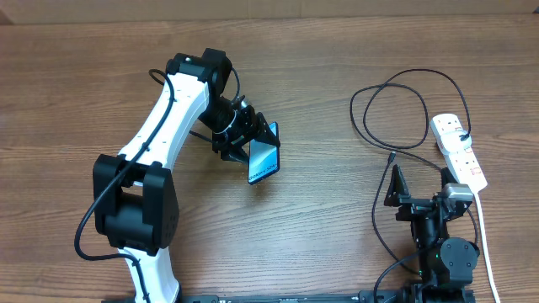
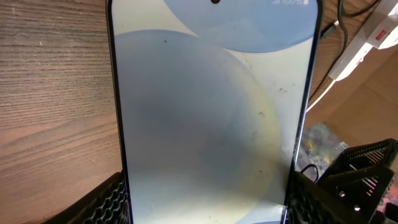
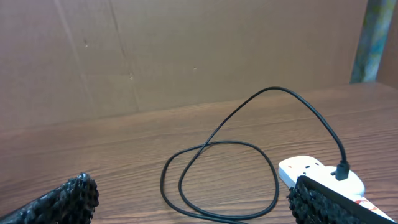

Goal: Plug charger to phone and switch on socket
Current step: 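Move the right gripper toward the phone held by the left gripper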

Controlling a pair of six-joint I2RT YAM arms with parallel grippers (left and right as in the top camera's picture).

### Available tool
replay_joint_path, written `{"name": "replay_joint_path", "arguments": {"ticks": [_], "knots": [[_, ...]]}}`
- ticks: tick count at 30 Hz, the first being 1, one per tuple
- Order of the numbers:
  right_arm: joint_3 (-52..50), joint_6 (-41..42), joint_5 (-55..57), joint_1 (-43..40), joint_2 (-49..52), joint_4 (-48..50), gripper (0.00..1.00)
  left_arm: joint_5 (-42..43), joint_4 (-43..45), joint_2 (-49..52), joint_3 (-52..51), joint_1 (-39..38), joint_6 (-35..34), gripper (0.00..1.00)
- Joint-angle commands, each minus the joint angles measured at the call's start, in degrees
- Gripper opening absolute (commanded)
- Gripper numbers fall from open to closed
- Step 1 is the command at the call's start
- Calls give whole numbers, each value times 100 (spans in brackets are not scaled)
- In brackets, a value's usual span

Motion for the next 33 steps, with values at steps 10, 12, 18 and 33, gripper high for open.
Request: {"name": "replay_joint_path", "arguments": {"ticks": [10,12,18,33], "knots": [[-61,5302,-4181,-31,-31,181,100,234,35,31,188,-2,177,47],[-61,5650,-4120,-33,-31,223,100,232,42,31,186,-2,179,47],[-4,4664,-4319,-9,216,37,99,146,118,31,186,-2,216,47],[3941,3045,-2542,83,4264,-4159,99,140,181,31,186,-2,214,47]]}}
